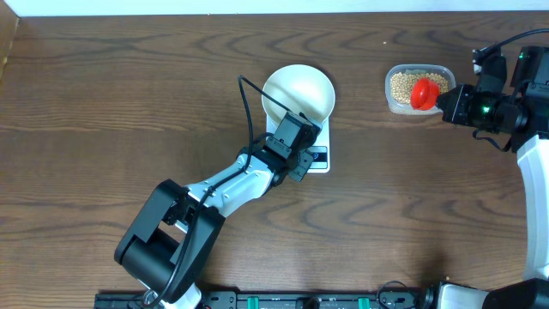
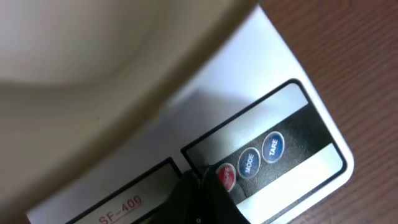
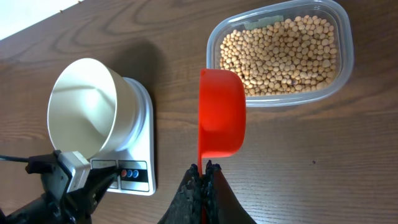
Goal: Scoop item into bowl and weigh 50g on scale
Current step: 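Press the TARE button on the scale with the left gripper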
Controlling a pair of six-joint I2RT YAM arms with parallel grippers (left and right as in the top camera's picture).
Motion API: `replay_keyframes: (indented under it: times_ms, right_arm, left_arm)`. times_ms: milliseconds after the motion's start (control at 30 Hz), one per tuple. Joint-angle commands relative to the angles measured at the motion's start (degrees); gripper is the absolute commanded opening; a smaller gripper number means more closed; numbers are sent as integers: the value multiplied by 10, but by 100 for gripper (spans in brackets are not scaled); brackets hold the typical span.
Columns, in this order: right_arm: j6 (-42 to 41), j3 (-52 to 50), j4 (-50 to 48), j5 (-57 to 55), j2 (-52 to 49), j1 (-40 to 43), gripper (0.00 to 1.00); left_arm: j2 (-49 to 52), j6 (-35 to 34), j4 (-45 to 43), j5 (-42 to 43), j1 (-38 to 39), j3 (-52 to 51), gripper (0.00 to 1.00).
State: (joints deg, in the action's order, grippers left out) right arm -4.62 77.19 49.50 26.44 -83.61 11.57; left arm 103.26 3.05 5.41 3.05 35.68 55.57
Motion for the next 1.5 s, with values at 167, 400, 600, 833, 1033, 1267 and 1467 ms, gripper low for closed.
replay_keyframes:
  times_ms: [167,400,600,833,1033,1267,1467]
  right_arm:
    - [11,10,2,0,9,4,1]
    - [11,10,2,0,9,4,1]
    - [11,10,2,0,9,4,1]
    - [11,10,5,0,9,4,1]
    - [11,10,5,0,9,4,1]
    - [11,10,4,0,9,4,1]
    - [11,10,7,0,9,4,1]
  left_arm:
    - [-32,4,-3,10,-2,-3,7]
    - [-33,3,3,10,-2,-3,7]
    - [-14,-3,5,25,-2,-4,7]
    - [29,-3,2,39,-2,-4,7]
    - [31,-3,0,39,-2,-4,7]
    - [45,-3,0,56,-2,-4,7]
    - [65,-2,-3,48,-5,-4,7]
